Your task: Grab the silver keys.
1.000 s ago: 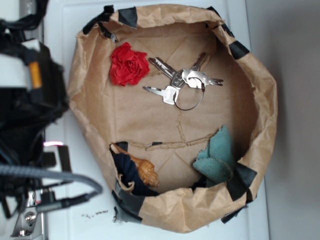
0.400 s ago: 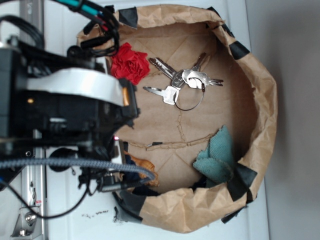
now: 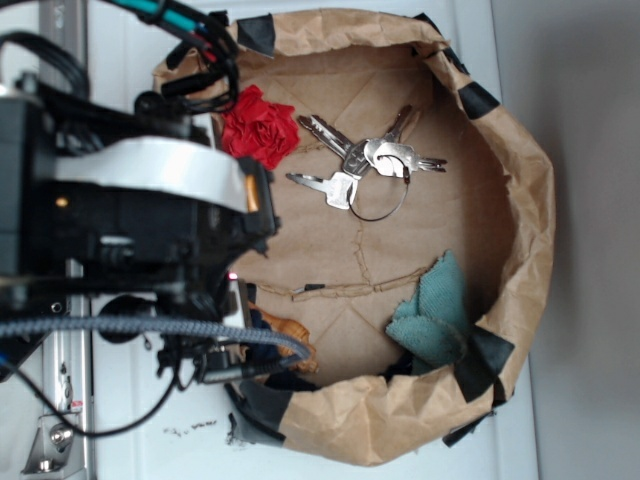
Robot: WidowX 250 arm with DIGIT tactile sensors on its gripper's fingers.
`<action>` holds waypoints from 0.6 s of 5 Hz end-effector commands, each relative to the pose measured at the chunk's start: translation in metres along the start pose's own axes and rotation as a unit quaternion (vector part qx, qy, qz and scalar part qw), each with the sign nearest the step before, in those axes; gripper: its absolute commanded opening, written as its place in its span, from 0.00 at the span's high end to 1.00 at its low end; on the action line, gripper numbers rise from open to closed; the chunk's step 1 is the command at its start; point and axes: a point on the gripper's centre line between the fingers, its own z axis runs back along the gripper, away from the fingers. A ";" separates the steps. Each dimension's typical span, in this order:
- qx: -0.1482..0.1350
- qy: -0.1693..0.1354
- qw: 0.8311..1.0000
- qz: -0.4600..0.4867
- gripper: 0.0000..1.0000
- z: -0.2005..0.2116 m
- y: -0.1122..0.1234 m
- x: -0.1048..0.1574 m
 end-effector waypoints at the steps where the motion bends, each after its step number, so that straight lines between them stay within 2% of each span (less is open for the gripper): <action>1: -0.012 -0.002 0.999 0.031 0.00 0.001 0.005 0.034; 2: -0.012 -0.007 1.000 0.028 0.00 -0.008 0.006 0.062; 3: -0.015 -0.010 0.999 0.030 0.00 -0.014 0.004 0.069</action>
